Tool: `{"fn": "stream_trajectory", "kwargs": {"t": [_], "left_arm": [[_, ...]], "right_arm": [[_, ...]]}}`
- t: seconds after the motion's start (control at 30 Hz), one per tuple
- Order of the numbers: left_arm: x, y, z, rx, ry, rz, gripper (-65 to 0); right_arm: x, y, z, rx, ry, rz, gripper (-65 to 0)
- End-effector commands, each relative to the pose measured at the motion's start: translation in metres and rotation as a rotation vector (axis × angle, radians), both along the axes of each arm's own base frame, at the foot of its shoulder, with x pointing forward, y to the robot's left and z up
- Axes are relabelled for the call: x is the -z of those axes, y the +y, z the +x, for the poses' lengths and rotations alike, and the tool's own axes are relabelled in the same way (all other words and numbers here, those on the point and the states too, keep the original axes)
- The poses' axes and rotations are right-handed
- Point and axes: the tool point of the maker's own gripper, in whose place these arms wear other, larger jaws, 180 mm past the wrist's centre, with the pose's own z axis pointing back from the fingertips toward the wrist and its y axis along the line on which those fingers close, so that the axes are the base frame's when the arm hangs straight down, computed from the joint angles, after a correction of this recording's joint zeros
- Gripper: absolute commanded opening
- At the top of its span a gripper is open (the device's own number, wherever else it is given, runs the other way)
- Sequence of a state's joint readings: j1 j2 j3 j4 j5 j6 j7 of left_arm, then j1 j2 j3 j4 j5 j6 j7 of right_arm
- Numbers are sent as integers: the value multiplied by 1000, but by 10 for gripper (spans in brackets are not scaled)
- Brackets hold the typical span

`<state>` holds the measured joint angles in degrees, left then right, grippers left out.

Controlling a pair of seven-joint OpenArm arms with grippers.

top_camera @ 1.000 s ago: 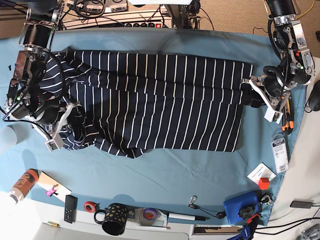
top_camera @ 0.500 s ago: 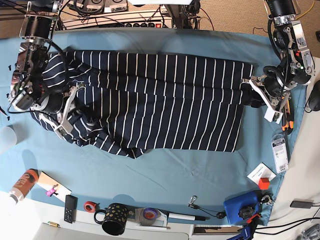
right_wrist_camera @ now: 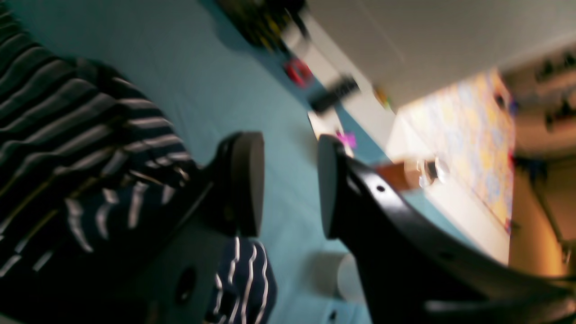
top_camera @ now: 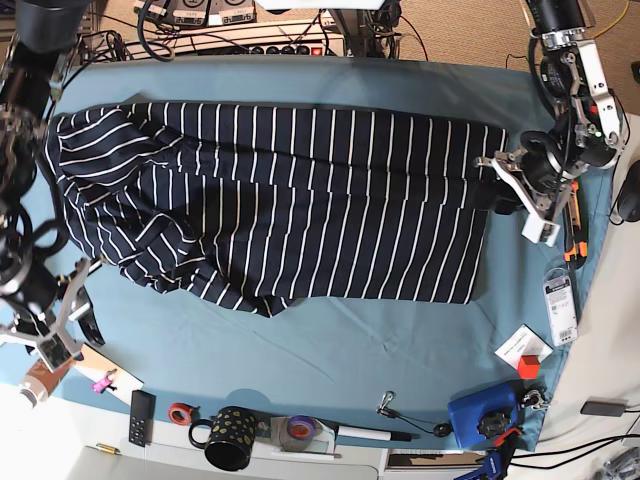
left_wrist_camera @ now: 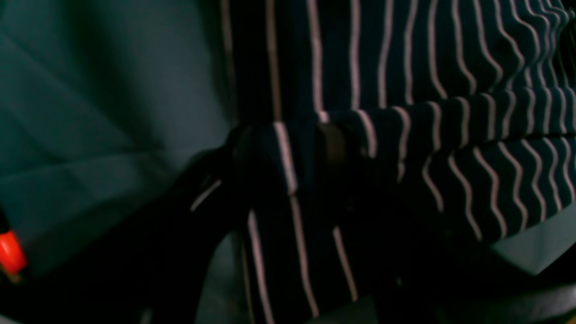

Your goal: Layout the t-shirt on the table in an organized manner, then fold the t-shirt properly

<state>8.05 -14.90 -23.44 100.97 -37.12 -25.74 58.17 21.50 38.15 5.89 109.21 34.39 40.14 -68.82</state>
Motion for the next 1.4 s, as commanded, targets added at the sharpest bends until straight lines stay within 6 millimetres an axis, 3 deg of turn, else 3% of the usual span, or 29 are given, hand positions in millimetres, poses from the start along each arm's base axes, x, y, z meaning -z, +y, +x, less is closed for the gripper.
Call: {"fn": "stream_trajectory", "kwargs": {"t": [0.0,0.23,0.37,0.47,0.57,0.83,1.2,1.37], "left_arm": [[-13,3,8,0,-53,-3,-420],[-13,3,8,0,-52,-2,-420],[-13,3,8,0,-52,-2,-420],[-13,3,8,0,-52,-2,-420],[-13,3,8,0,-52,-2,-420],[-13,3,8,0,-52,-2,-420],[-13,3,8,0,-52,-2,-420],[-13,3,8,0,-52,-2,-420]], "right_arm": [[-9,2,8,-16,-16,-1,-444],[92,-12,33,28,316,-194,-444],[117,-9,29,10,442,-313,-444],[118,-8,24,9,507,-369,-444],[105,4,29,-24,502,-313,-444],[60,77,30,-268,478,24,-444],[82,73,18,-261,532,27,-444],[102,32,7,-145,582,-39,-444]]}}
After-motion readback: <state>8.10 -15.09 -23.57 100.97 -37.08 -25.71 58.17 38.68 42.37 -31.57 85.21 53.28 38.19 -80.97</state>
